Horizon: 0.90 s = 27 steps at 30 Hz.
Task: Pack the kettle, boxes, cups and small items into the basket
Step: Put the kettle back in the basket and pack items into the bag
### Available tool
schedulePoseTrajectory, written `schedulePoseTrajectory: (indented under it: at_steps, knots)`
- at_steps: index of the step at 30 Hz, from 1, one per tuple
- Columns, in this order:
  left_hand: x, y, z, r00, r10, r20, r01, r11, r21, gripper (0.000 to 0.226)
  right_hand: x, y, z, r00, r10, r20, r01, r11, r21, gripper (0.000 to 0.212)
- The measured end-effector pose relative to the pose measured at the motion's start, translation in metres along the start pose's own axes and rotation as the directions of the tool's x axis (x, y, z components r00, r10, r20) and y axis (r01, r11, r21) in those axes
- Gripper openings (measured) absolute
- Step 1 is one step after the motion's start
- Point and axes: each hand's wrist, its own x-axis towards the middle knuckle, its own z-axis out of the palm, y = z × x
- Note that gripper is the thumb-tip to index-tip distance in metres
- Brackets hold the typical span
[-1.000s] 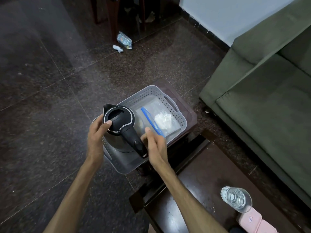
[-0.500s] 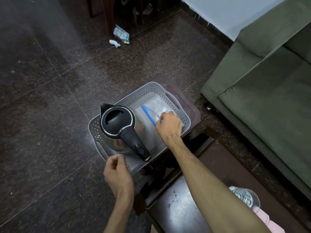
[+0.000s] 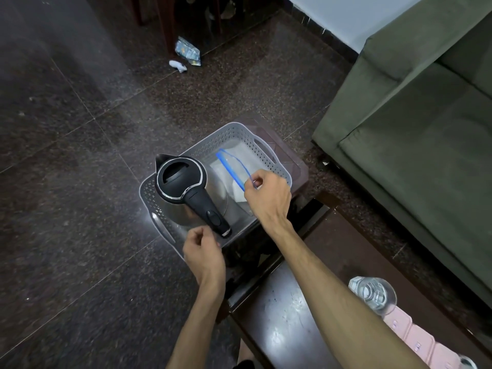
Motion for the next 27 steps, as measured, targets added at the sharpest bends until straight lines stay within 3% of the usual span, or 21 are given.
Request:
schedulePoseTrajectory:
  at_steps: [5, 9, 12, 16, 18, 20, 23, 27]
  knots:
    - [-0.023, -0.001, -0.004, 1.000, -0.020, 0.002, 0.021, 1.000, -0.014, 0.017, -0.030, 0.001, -0.028, 0.998, 0.052, -0.037, -0.047, 0.993, 0.108, 0.010]
    - [-0.055, 0.003, -0.005, 0.995, 0.022, 0.098, -0.017, 0.999, -0.046, 0.015, -0.059, 0.006, -0.053, 0.999, 0.035, -0.032, -0.028, 0.978, 0.208, 0.011]
    - [-0.081, 0.013, 0.000, 0.974, 0.101, 0.201, -0.076, 0.989, -0.125, 0.015, -0.083, 0.011, -0.074, 1.000, 0.016, -0.025, -0.007, 0.950, 0.311, 0.010]
    - [-0.123, 0.027, 0.007, 0.933, 0.225, 0.283, -0.189, 0.971, -0.147, 0.038, -0.125, 0.025, -0.110, 1.000, -0.011, -0.011, 0.015, 0.899, 0.439, 0.018]
    - [-0.144, 0.029, 0.010, 0.910, 0.300, 0.287, -0.281, 0.954, -0.106, 0.032, -0.147, 0.036, -0.131, 1.000, -0.008, -0.019, 0.016, 0.871, 0.491, 0.019]
    - [-0.168, 0.028, 0.013, 0.887, 0.359, 0.292, -0.365, 0.930, -0.037, 0.014, -0.166, 0.051, -0.153, 0.999, 0.049, -0.017, -0.033, 0.850, 0.525, 0.014]
    - [-0.206, 0.021, 0.013, 0.828, 0.426, 0.364, -0.457, 0.890, -0.001, 0.011, -0.192, 0.082, -0.189, 0.976, 0.208, -0.058, -0.143, 0.826, 0.546, 0.004]
    - [-0.260, 0.002, 0.020, 0.726, 0.456, 0.514, -0.523, 0.852, -0.018, 0.006, -0.228, 0.123, -0.242, 0.898, 0.343, -0.275, -0.186, 0.863, 0.470, 0.020]
